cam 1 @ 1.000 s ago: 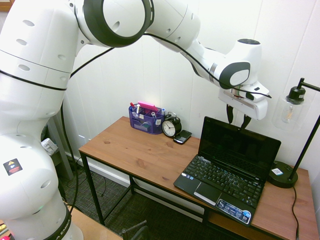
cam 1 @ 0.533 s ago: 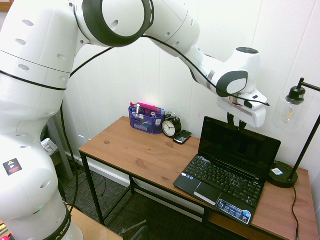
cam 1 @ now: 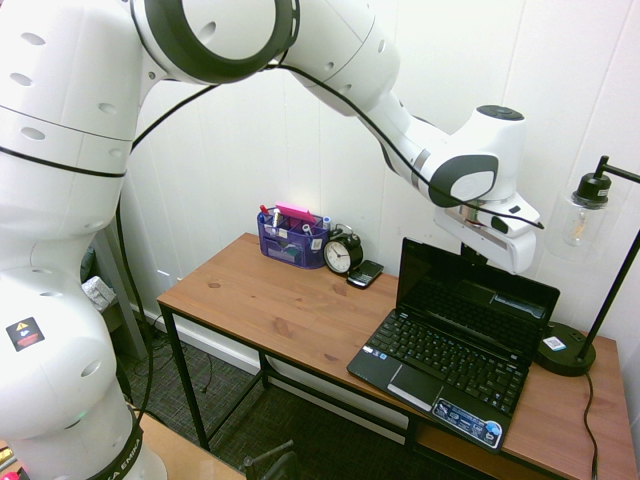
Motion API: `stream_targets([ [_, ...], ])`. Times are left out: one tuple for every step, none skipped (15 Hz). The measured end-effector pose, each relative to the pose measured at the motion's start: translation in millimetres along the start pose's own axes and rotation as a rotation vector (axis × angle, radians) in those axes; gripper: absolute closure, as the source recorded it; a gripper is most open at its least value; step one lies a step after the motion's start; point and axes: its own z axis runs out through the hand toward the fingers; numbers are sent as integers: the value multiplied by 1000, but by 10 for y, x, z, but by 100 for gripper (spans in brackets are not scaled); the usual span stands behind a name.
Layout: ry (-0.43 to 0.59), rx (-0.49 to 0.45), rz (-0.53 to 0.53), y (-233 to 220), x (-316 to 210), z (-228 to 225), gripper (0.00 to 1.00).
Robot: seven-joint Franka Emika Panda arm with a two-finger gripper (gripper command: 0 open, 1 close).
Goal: Close the laptop lid
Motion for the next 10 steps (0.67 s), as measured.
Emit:
stream_targets([
  [-7,-4,-2,78,-24,-8,100],
  [-14,-10,-5,161,-50,-3,100],
  [-20,-19,-6,254,-75,21,100],
  [-26,-29,-6,346,-91,46,100],
  [-34,-41,-6,444,-104,84,100],
  [-41,-54,-6,530,-110,129,100],
  [-51,-68,-6,617,-122,181,100],
  [-56,-78,-5,691,-137,228,100],
  [-62,-86,-9,756,-162,281,100],
  [-70,-97,-15,819,-197,348,100],
])
